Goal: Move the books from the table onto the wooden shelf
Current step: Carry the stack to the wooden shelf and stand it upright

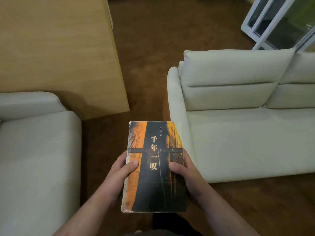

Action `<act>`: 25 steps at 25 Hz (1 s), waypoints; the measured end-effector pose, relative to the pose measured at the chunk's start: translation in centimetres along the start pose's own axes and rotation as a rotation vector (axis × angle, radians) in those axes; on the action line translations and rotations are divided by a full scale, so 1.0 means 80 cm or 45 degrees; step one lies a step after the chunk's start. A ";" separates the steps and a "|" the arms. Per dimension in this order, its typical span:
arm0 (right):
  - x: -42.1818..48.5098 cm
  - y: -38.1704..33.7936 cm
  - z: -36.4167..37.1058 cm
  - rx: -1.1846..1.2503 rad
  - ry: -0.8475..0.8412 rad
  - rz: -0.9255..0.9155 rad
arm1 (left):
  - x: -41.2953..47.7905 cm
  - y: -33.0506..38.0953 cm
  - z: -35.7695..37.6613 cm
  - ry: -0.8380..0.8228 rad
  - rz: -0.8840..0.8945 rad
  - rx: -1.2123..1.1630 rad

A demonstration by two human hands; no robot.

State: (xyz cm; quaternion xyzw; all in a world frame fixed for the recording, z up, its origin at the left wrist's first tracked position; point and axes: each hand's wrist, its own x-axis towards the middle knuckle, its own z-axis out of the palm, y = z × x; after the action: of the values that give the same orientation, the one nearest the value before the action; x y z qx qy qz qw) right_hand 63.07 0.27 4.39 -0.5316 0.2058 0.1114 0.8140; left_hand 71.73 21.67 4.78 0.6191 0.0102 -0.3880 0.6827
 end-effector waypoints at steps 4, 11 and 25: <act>0.083 -0.052 -0.031 -0.015 -0.083 0.016 | 0.068 0.043 0.010 0.071 0.000 -0.043; 0.212 -0.120 -0.037 -0.066 -0.113 0.102 | 0.170 0.125 -0.021 0.113 0.032 -0.060; 0.479 -0.268 -0.002 0.149 0.203 -0.046 | 0.476 0.331 -0.137 -0.191 -0.070 0.088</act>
State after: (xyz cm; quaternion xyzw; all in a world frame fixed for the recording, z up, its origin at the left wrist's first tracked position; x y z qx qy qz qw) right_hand 105.72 -10.06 4.52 -0.4940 0.2663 0.0418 0.8266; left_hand 117.83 9.56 5.56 0.6112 -0.0373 -0.4519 0.6487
